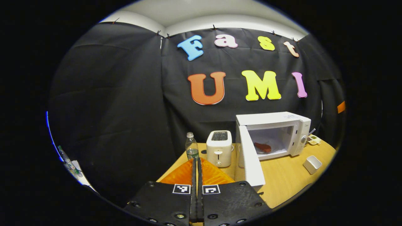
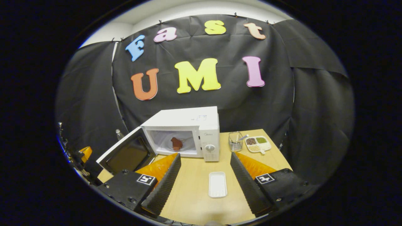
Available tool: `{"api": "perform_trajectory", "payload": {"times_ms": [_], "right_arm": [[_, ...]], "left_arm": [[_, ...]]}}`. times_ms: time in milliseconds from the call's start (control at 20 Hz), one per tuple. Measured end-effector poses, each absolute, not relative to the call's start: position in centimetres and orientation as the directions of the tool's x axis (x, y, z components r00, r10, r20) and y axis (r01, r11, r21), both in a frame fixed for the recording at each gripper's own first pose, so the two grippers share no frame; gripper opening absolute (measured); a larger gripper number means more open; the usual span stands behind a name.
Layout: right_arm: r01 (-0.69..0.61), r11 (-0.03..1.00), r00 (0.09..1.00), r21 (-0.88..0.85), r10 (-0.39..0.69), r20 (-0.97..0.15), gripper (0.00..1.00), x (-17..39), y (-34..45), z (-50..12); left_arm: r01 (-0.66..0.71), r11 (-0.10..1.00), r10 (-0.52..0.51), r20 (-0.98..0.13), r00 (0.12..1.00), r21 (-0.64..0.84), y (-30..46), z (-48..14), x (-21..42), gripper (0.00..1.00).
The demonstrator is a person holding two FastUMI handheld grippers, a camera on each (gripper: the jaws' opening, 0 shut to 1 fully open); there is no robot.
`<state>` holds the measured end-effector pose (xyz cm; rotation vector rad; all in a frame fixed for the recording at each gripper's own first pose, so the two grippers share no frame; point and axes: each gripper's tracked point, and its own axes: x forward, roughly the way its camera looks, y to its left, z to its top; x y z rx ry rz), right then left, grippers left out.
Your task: Open the microwave oven with the left hand, put the food in, and close the microwave oven.
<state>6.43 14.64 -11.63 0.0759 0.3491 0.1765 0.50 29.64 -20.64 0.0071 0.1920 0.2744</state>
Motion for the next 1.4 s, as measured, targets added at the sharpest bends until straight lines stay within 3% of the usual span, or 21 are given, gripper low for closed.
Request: {"api": "perform_trajectory", "payload": {"times_ms": [50, 100, 300, 350, 400, 650, 700, 750, 950, 1400], "right_arm": [[-0.160, 0.982, 0.925, 0.105, 0.186, -0.331, 0.91, 6.2, 14.7, -11.5], [-0.166, 0.980, 0.923, 0.108, 0.193, -0.334, 0.92, 6.1, 14.8, -11.5], [-0.142, 0.982, 0.919, 0.123, 0.177, -0.351, 0.92, 5.7, 14.4, -11.7], [-0.139, 0.982, 0.917, 0.131, 0.177, -0.356, 1.00, 5.5, 14.5, -11.7], [-0.132, 0.982, 0.916, 0.134, 0.173, -0.363, 0.92, 5.4, 14.3, -11.9], [-0.093, 0.984, 0.914, 0.154, 0.146, -0.379, 0.92, 4.8, 13.1, -12.2], [-0.092, 0.984, 0.912, 0.153, 0.145, -0.383, 0.92, 4.7, 13.0, -12.3], [-0.096, 0.984, 0.909, 0.149, 0.148, -0.389, 0.92, 4.7, 12.9, -12.5], [-0.095, 0.983, 0.907, 0.160, 0.151, -0.393, 0.92, 4.4, 12.6, -12.3], [-0.058, 0.988, 0.901, 0.145, 0.114, -0.418, 0.92, 3.6, 9.9, -12.9]], "left_arm": [[-0.282, 0.959, 0.285, -0.191, 0.939, 0.043, 30.1, -21.3, 0.4, 0.11], [-0.272, 0.961, 0.277, -0.213, 0.937, 0.052, 30.0, -22.2, 0.4, 0.00], [-0.239, 0.971, 0.238, -0.266, 0.934, 0.031, 29.7, -25.4, 1.1, 0.00], [-0.235, 0.971, 0.235, -0.274, 0.933, 0.035, 29.5, -25.9, 1.4, 0.00], [-0.237, 0.971, 0.237, -0.284, 0.929, 0.035, 29.4, -26.5, 1.6, 0.00], [-0.206, 0.978, 0.202, -0.300, 0.932, 0.019, 28.1, -27.4, 1.8, 0.00], [-0.205, 0.979, 0.200, -0.298, 0.933, 0.015, 27.9, -27.5, 1.9, 0.10], [-0.205, 0.979, 0.198, -0.302, 0.932, 0.007, 27.5, -27.7, 1.8, 0.00], [-0.184, 0.983, 0.175, -0.307, 0.935, -0.002, 24.7, -28.1, 1.8, 0.00], [-0.002, 0.995, -0.026, -0.281, 0.959, -0.097, 11.7, -28.1, 5.2, 0.00]]}}
